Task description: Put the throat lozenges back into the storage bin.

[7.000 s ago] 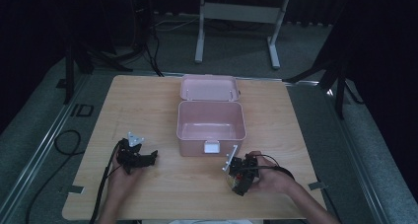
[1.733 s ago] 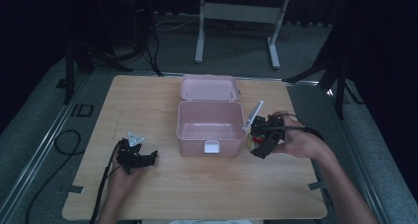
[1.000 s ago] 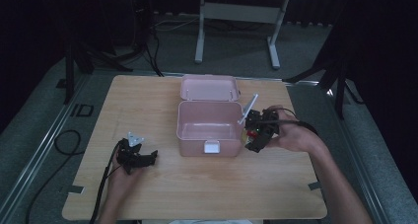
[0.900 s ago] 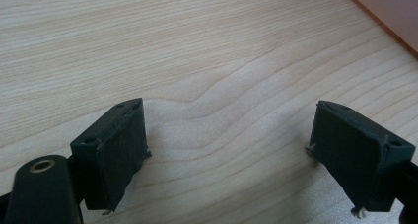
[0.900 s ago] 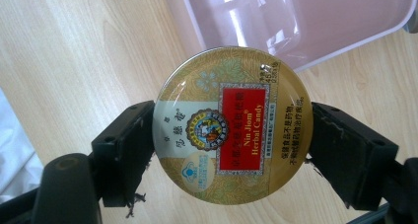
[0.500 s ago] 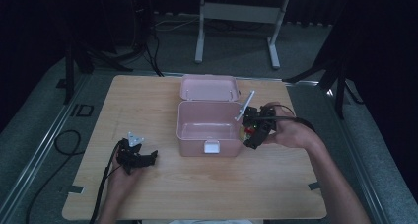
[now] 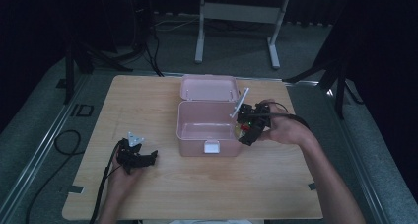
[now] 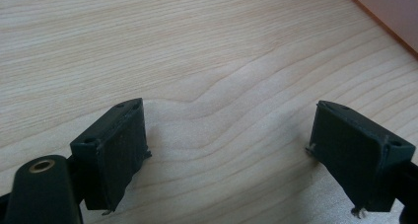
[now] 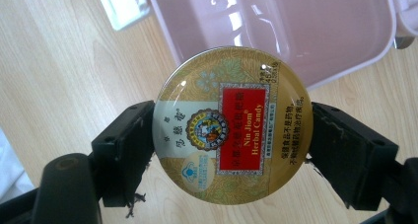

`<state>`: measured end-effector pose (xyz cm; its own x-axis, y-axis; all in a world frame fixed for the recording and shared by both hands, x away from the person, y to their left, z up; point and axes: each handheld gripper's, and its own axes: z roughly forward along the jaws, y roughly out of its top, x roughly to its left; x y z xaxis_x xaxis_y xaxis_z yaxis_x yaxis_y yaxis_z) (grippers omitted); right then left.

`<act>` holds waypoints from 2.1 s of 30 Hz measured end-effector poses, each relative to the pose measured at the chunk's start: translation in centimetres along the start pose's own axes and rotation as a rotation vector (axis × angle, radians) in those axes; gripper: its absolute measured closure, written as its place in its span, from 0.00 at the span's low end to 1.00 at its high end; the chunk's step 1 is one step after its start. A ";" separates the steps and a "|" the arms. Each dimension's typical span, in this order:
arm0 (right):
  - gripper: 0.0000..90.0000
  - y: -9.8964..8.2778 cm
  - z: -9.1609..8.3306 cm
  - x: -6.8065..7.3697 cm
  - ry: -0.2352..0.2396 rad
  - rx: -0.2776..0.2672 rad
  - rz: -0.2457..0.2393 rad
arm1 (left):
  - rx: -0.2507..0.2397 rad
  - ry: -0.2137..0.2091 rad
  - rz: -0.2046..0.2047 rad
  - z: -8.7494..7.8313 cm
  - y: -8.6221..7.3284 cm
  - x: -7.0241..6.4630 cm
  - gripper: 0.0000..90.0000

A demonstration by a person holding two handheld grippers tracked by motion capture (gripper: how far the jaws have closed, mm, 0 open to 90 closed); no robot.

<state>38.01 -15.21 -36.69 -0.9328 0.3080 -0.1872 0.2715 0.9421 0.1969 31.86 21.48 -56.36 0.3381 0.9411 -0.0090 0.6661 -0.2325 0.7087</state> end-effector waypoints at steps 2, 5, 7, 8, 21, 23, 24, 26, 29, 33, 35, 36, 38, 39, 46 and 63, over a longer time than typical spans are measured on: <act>0.23 0.3 0.1 -0.1 0.001 0.000 0.001 | 0.000 0.000 0.000 0.0 0.0 0.0 0.16; 0.23 0.9 0.3 -0.3 0.001 0.005 0.003 | -0.001 0.000 0.000 0.0 0.0 0.0 0.16; 0.23 1.2 0.5 -0.4 0.005 0.005 0.004 | 0.000 0.001 -0.001 0.0 0.0 0.0 0.16; 0.23 1.4 0.6 -0.4 0.007 0.004 0.003 | -0.001 0.000 0.000 0.0 0.0 0.0 0.16; 0.23 2.8 1.5 -0.8 0.006 0.015 0.004 | -0.001 0.000 -0.001 0.0 0.0 0.0 0.16; 0.23 2.9 1.5 -0.8 0.005 0.016 0.000 | 0.000 0.000 -0.001 0.0 0.0 0.0 0.16; 0.23 3.0 1.7 -0.7 0.005 0.020 -0.001 | -0.001 0.000 -0.001 0.0 0.0 0.0 0.16; 0.23 3.0 1.7 -0.7 0.004 0.020 0.000 | 0.000 0.001 -0.001 0.0 0.0 0.0 0.16; 0.23 3.2 1.9 -0.9 0.005 0.016 0.006 | 0.000 0.000 0.000 0.0 0.0 0.0 0.16; 0.23 3.3 2.0 -1.0 0.006 0.016 0.012 | 0.000 0.000 -0.001 0.0 0.0 0.0 0.16; 0.23 3.3 2.0 -1.0 0.006 0.014 0.011 | -0.001 0.000 0.000 0.0 0.0 0.0 0.16; 0.22 3.3 2.0 -1.0 0.009 0.013 0.013 | 0.000 0.001 -0.001 0.0 0.0 0.0 0.16; 0.16 3.4 2.0 -1.0 0.000 0.003 0.013 | -0.001 0.000 -0.001 0.0 0.0 0.0 0.16; 0.15 3.4 1.9 -1.0 -0.003 -0.005 0.025 | 0.000 0.000 -0.001 0.0 0.0 0.0 0.16; 0.15 2.6 0.6 -1.2 -0.026 -0.057 0.039 | 0.001 0.000 0.000 0.0 0.0 0.0 0.16; 0.16 -3.4 0.6 0.5 -0.039 -0.073 0.098 | -0.001 0.000 0.001 0.0 0.0 0.0 0.16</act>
<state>36.76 -18.16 -38.08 -0.8922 0.4045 -0.2007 0.3419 0.8955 0.2849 31.86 21.47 -56.37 0.3383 0.9410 -0.0083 0.6653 -0.2329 0.7093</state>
